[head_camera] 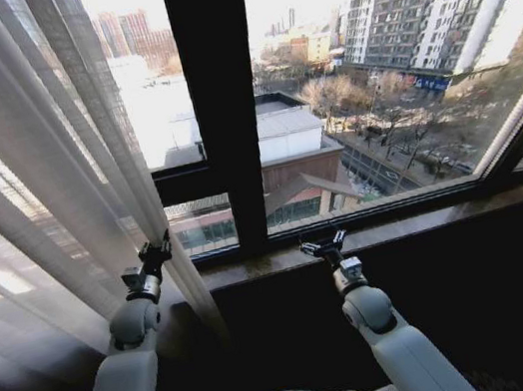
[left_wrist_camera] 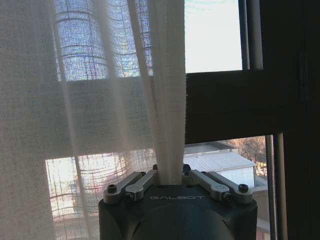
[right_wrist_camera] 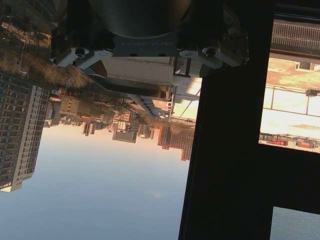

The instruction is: Open the curtains by pulling them apart, changing their state from closed to fully open.

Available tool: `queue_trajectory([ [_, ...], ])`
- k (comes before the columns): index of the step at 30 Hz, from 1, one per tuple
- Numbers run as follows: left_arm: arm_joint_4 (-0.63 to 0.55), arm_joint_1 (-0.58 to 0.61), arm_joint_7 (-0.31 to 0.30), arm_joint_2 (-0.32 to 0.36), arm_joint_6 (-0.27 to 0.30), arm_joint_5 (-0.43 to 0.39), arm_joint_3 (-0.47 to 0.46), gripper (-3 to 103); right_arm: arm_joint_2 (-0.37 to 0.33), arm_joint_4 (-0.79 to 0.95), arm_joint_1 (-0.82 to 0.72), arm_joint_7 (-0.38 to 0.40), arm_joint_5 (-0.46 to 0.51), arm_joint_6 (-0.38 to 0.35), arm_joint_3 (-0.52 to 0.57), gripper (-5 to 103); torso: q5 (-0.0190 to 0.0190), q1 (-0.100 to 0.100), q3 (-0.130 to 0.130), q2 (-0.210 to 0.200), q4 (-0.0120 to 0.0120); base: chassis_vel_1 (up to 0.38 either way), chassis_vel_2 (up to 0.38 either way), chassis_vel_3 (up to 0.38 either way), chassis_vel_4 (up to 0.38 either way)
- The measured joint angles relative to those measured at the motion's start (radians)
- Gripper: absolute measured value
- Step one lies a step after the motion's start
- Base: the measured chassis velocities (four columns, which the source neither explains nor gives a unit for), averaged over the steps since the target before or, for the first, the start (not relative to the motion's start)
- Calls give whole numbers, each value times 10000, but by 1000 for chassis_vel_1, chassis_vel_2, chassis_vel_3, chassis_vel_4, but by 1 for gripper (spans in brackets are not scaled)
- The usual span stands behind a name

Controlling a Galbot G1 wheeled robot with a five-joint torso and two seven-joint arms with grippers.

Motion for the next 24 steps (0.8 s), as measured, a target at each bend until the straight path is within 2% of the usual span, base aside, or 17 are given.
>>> queue_trajectory([
  [1,-32,22,0,-10,0,0,-4,9,-15,0,0,0,0,0,-1,100,0,-1,0,0,0,0,0,0,0],
  [2,-32,22,0,-10,0,0,-4,9,-15,0,0,0,0,0,-1,100,0,-1,0,0,0,0,0,0,0],
  [4,-101,77,0,-43,0,8,-16,2,-35,11,-6,0,-1,-1,-3,100,0,0,0,0,0,0,0,0,0],
  [9,-354,188,-25,-154,51,58,-42,0,-34,35,-21,1,-1,-1,-35,100,0,0,0,0,-1,0,0,0,0],
  [18,-1754,826,-454,-157,561,53,-100,0,-32,125,65,0,18,-3,-215,100,1,-1,0,0,0,0,0,0,0],
  [20,-2253,1041,-729,-170,777,53,-111,0,-33,151,75,-2,23,-3,-286,100,1,-1,-1,0,0,0,0,0,0],
  [22,-2702,1213,-1248,-287,1117,57,-56,0,-63,239,77,-2,78,-48,-378,100,1,-1,0,0,0,0,0,0,0],
  [23,-2702,1213,-1248,-287,1117,57,-56,0,-63,239,77,-2,78,-48,-378,100,1,-1,0,0,0,0,0,0,0],
  [24,-2885,1301,-1473,-372,1282,57,-20,0,-96,350,85,5,213,-235,-451,100,1,0,-1,0,0,0,0,0,0],
])
